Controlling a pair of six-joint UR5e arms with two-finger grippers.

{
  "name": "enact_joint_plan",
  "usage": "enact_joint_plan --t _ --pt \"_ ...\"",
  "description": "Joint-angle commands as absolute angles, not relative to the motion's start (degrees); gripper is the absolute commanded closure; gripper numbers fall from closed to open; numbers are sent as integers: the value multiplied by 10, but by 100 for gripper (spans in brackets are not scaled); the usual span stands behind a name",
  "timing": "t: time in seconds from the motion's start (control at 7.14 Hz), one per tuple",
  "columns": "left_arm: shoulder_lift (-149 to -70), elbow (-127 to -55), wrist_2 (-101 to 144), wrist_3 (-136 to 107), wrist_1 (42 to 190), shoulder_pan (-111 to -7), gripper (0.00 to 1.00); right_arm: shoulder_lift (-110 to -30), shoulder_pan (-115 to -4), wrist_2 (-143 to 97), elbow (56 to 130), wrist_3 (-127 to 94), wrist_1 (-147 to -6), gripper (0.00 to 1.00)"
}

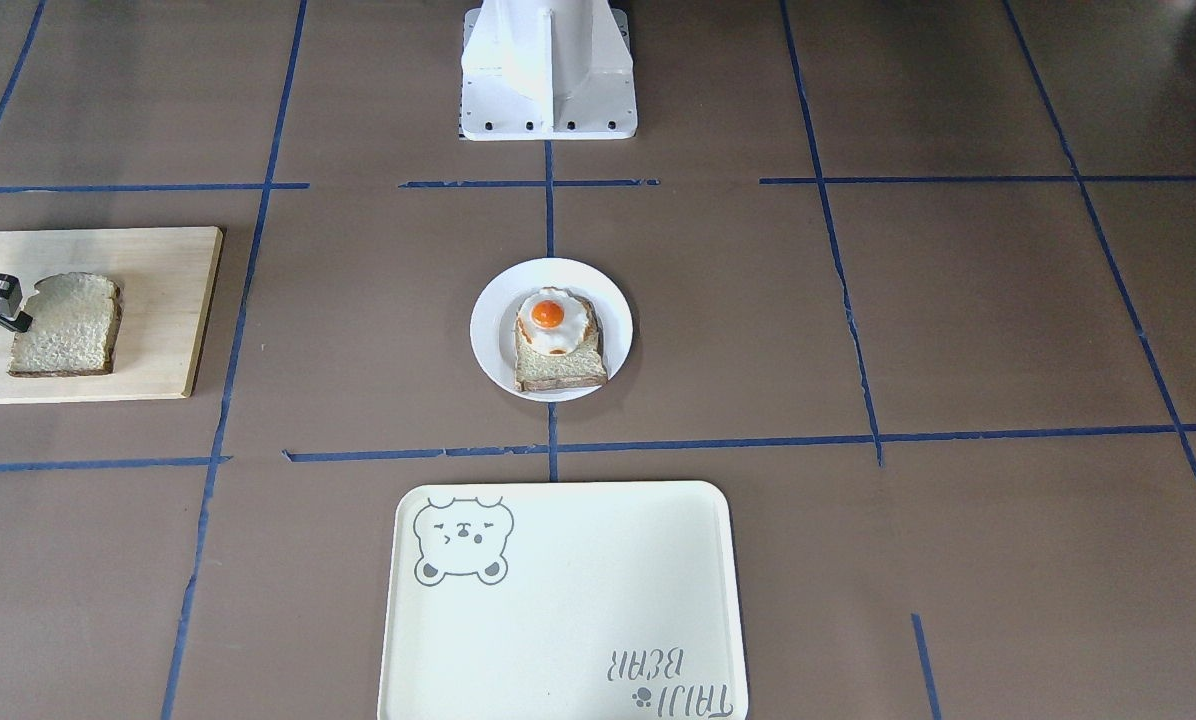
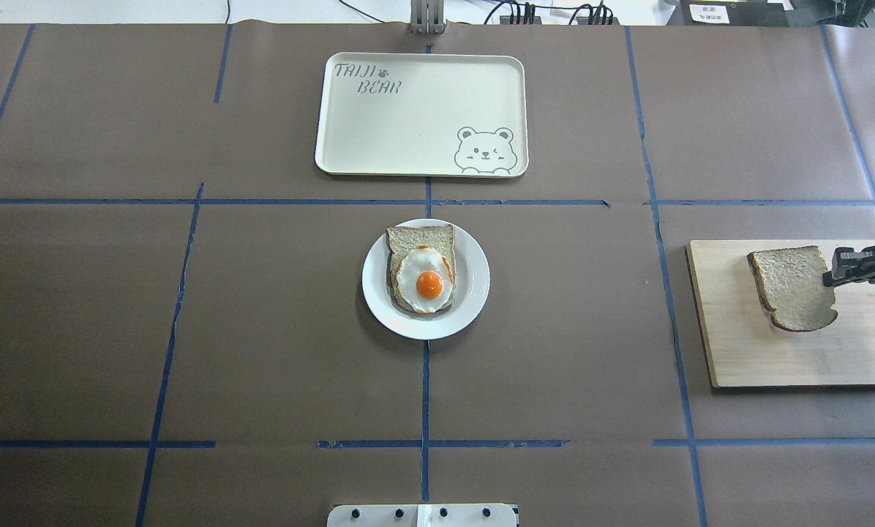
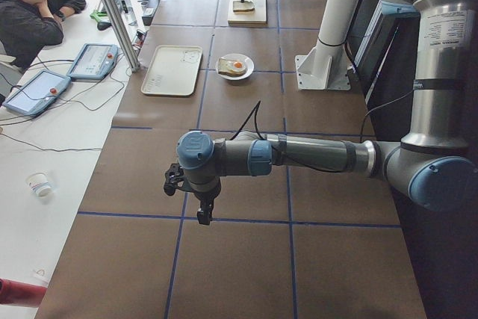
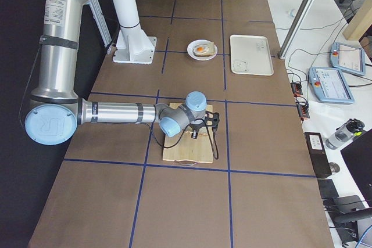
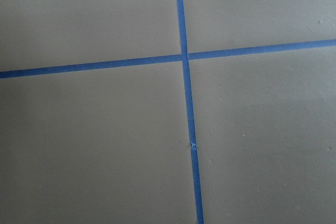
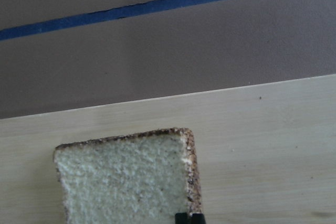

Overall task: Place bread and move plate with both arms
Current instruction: 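Close the right gripper on the bread slice's edge, then lift the bread with the right gripper and carry it over the plate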

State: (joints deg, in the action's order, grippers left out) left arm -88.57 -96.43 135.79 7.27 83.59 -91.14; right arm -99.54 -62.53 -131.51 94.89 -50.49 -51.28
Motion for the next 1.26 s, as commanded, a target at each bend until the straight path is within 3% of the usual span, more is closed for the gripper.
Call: enact_joint_plan --t 0.0,0.56,1.12 --pt "-885 -968 1358 69 836 -911 0 -1035 -661 -1335 1031 -503 -512 100" --pt "-884 -966 1358 69 835 -911 0 -1017 -685 -1379 1077 -518 -479 100" --pt "-884 -959 1358 69 835 -911 0 -811 -607 -1374 1073 -755 -477 100"
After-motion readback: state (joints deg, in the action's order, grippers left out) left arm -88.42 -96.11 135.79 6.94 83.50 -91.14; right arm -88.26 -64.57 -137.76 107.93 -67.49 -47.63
